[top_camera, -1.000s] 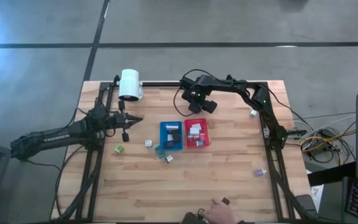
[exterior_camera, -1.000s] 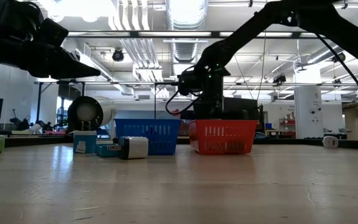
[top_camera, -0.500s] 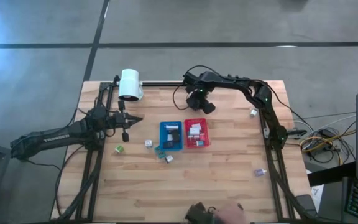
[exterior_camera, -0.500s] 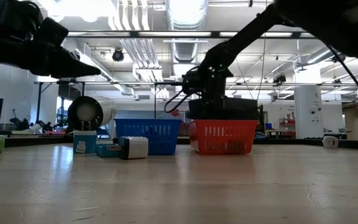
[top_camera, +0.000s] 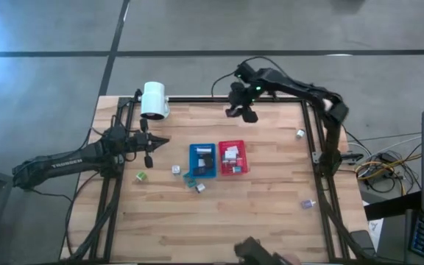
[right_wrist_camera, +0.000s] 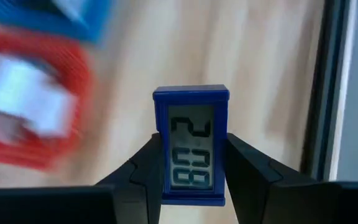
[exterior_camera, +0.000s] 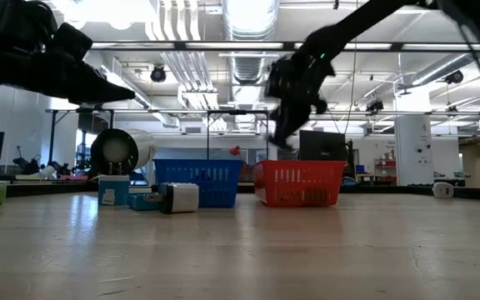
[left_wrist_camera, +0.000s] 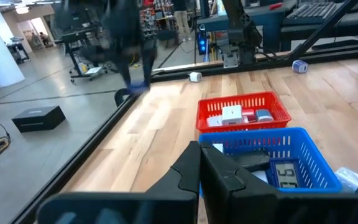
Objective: Pick & Place Office items
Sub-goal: Put the dark blue digital clock into the blue bin
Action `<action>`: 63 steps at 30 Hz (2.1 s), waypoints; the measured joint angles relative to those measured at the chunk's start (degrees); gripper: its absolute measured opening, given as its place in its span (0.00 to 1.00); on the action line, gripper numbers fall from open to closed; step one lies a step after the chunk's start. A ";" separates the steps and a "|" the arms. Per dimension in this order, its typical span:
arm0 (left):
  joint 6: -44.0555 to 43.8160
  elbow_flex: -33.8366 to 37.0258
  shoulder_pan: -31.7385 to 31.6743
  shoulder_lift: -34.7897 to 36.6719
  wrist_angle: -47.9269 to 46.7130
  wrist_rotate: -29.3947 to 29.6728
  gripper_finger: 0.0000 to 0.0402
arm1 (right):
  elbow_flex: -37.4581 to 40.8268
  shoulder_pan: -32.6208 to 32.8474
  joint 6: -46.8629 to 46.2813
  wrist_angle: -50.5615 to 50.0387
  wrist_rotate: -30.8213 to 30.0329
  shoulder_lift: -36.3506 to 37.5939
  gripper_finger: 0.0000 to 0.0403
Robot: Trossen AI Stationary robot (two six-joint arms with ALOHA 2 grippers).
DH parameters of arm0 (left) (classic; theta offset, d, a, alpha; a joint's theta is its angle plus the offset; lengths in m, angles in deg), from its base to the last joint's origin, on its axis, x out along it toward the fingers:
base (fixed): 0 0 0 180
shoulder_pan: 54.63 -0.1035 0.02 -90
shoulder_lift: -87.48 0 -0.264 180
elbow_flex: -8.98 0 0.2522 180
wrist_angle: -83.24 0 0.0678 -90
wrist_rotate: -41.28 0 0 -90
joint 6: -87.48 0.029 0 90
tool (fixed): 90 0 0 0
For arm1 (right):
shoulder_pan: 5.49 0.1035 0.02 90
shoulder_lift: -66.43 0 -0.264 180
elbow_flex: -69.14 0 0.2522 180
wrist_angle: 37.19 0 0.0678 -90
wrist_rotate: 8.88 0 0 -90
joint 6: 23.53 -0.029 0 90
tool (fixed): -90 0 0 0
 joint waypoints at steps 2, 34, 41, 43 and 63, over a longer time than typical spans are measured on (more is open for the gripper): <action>-0.47 0.00 0.00 0.00 0.36 0.00 0.03 | 3.14 0.43 -0.25 2.61 7.23 4.68 0.31; -2.16 0.00 1.14 -4.14 9.20 -3.42 0.03 | 77.62 21.38 -46.45 102.80 1.07 48.66 0.31; 6.25 0.00 5.66 -10.95 12.74 -3.49 0.03 | 75.93 21.34 -48.72 102.47 1.55 45.92 0.31; 8.83 0.00 8.47 -12.97 15.58 -3.50 0.03 | 75.26 21.44 -50.37 102.46 1.89 44.32 0.31; 33.60 -16.50 31.43 -36.00 19.53 25.76 0.42 | 61.04 23.30 -58.79 102.53 7.06 26.58 0.30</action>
